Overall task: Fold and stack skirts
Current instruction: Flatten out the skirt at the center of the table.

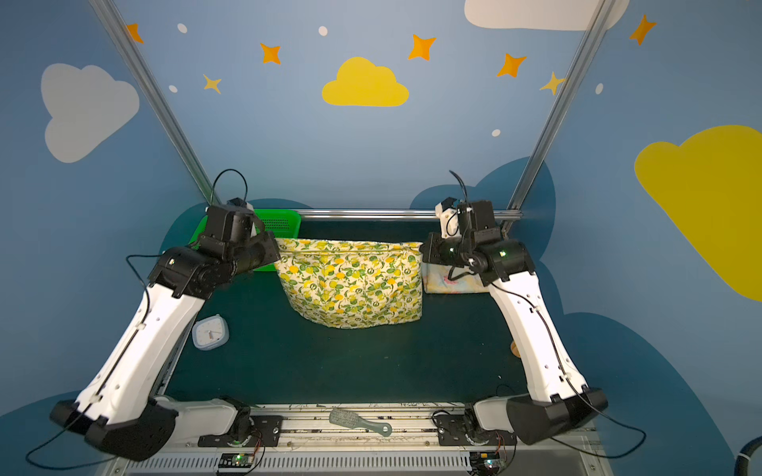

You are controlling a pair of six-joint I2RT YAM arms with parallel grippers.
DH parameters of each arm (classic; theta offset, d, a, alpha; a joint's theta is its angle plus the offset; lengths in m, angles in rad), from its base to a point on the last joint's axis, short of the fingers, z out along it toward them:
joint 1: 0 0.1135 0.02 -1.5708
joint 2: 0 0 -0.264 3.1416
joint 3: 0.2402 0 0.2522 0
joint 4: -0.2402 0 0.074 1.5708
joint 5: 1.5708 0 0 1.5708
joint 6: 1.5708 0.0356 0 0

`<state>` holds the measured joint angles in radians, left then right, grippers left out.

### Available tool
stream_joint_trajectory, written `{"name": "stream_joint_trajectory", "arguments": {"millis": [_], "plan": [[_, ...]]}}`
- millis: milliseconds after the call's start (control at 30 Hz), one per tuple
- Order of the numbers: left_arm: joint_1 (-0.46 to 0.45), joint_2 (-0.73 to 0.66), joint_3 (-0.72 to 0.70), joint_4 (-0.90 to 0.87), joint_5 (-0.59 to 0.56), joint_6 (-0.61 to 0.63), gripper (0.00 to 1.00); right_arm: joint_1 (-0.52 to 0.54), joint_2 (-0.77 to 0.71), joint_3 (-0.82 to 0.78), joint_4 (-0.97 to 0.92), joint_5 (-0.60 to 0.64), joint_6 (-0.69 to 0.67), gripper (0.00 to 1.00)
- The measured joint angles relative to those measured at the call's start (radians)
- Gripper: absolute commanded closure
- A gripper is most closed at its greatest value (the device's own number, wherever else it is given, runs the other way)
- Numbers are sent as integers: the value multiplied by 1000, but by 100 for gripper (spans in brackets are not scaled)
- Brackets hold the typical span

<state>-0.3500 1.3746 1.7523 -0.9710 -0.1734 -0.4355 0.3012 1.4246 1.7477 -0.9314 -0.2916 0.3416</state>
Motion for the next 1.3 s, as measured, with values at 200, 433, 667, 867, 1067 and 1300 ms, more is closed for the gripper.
{"name": "stream_joint_trajectory", "arguments": {"millis": [200, 433, 667, 867, 1067, 1300], "plan": [[76, 278, 309, -17, 23, 69, 96, -55, 254, 294, 5, -54, -27, 100], [101, 377, 474, -24, 31, 110, 96, -62, 351, 439, -18, -79, -72, 100], [102, 87, -94, 117, 141, 47, 96, -32, 131, -39, 77, -92, -78, 100], [49, -139, -669, 243, 190, -98, 96, 35, -66, -586, 225, -59, -8, 100], [-70, -274, -1017, 303, 190, -237, 96, 111, -186, -904, 315, -5, 87, 100], [-134, -390, -1134, 315, 185, -343, 52, 148, -238, -991, 345, 22, 156, 66]]}}
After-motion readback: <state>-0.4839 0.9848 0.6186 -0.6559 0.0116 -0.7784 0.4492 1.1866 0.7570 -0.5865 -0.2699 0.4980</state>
